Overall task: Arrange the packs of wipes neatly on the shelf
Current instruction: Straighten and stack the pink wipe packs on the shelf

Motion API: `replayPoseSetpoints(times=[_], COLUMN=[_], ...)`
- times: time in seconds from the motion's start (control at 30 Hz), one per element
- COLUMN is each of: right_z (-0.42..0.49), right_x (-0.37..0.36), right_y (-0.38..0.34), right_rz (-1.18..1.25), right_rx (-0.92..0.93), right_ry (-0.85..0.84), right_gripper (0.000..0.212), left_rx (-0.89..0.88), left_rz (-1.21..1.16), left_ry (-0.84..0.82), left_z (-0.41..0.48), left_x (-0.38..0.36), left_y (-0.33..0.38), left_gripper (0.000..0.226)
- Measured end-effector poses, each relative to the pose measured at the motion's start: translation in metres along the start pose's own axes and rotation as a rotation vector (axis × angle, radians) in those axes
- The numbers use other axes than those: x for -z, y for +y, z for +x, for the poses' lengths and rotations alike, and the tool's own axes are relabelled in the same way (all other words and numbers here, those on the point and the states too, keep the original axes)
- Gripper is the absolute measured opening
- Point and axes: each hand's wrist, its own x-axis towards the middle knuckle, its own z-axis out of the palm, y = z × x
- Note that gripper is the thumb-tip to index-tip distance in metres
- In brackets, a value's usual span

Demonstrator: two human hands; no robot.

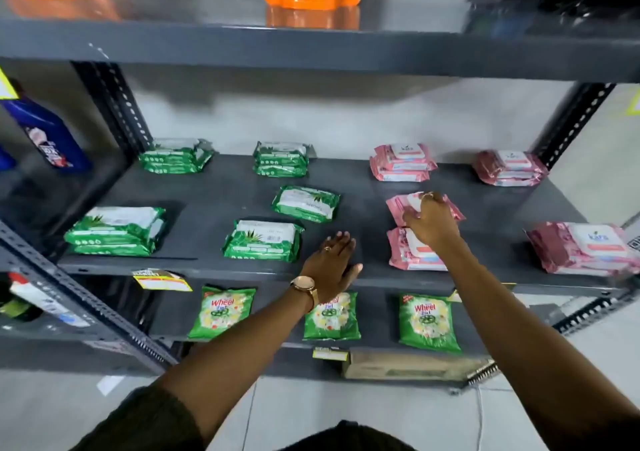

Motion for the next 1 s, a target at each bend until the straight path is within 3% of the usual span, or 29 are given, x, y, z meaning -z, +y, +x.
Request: replayPoseSetpoints(times=[0.1,0.23,0.4,0.57,0.73,0.9,1.0], right_z=[0.016,0.036,0.054,0.071,0.077,0.079,0.081], right_x=[0.0,-0.003,0.007,0.011,0.022,0.031,0.041], right_y=[-0.002,-0.006,-0.009,0.013,0.017,0.013,0.01], right_rz=[-0.035,-0.125,-0.281,-0.5,-0.59,-0.396,-0.293], right_rx=[-0.098,-0.122,-0.073,0.061,0.172,0.132,0.129], right_ry=[-0.055,-0.135,-0.252,-0.258,-0.359,-0.468,-0.427], right_gripper=[0.043,0.044,0.043,0.051,0.089,0.092,0.091], left_rx=[0.027,-0.002,-0.014,-0.02,-0.031,-0.037,-0.035], left_rz=[0.046,0.168,0.183,0.213,0.228,0.25,0.262], left_ry=[0.068,0.129,0.168,0.197,0.216,0.209,0.203], left_z=[0.007,0.006,0.007,0.007,0.008,0.006,0.007], left_x=[-0.007,-0.016,-0.019,-0.022,-0.023,-0.022,-0.022], left_y=[0.001,0.001,0.0,-0.002,-0.003,-0.002,-0.003], left_gripper=[0.071,0.063,0.059,0.058,0.057,0.057,0.057])
